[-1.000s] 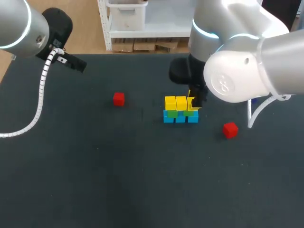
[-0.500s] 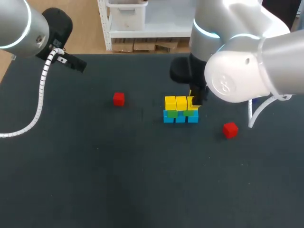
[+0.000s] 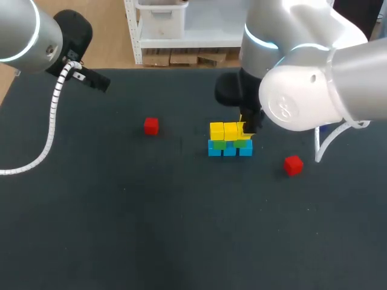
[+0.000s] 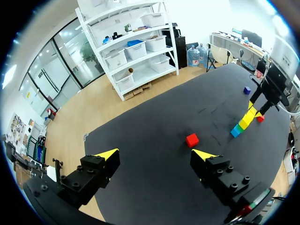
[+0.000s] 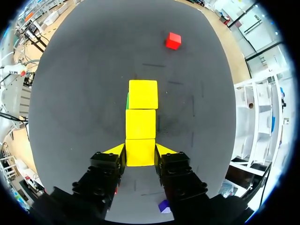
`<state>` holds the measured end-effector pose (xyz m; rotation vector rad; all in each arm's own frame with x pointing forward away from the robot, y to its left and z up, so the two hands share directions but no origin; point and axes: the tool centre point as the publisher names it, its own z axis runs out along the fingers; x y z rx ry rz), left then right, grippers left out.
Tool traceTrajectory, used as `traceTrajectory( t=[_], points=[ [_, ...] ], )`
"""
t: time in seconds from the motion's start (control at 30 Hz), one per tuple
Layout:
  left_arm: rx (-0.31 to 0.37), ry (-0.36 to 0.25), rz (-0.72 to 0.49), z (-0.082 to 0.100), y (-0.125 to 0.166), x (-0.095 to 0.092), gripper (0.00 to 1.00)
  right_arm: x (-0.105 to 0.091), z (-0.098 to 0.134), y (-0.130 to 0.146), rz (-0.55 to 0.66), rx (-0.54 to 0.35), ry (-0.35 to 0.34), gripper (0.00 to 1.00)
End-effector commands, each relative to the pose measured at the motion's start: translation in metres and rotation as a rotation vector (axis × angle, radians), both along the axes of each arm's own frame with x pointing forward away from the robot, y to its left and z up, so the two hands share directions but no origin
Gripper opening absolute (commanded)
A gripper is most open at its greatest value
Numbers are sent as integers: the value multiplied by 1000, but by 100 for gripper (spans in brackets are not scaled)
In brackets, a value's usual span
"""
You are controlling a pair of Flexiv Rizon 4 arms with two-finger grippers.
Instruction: Place the blue cubes, place green cubes on the blue cubes, place the yellow cubes on the green cubes, then place the red cubes on the yellow cubes, and place purple cube on the red cubes.
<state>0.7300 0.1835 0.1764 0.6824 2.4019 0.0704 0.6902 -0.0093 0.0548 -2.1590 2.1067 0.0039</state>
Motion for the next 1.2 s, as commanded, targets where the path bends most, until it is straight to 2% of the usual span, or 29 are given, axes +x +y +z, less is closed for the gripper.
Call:
traceTrajectory(
  t=[0.03, 0.13, 0.2, 0.47, 0.77, 0.93, 1.2],
  points=[
    [-3, 1, -4, 0, 1, 1, 100, -1, 1, 0, 0, 2, -1, 39],
    [-3, 1, -4, 0, 1, 1, 100, 0, 1, -1, -2, 0, -3, 47],
    [-3, 1, -4, 0, 1, 1, 100, 0, 1, -1, -3, -3, -3, 100],
    [-3, 1, -4, 0, 1, 1, 100, -1, 10, -9, -32, 21, -6, 100],
    [-3, 1, -4, 0, 1, 1, 100, -10, 25, -47, -150, 60, -37, 100],
    [-3, 1, -4, 0, 1, 1, 100, -25, 36, -58, -151, 78, -68, 100],
    [-3, 1, -4, 0, 1, 1, 100, -62, 47, -81, -37, 95, -88, 100]
  ],
)
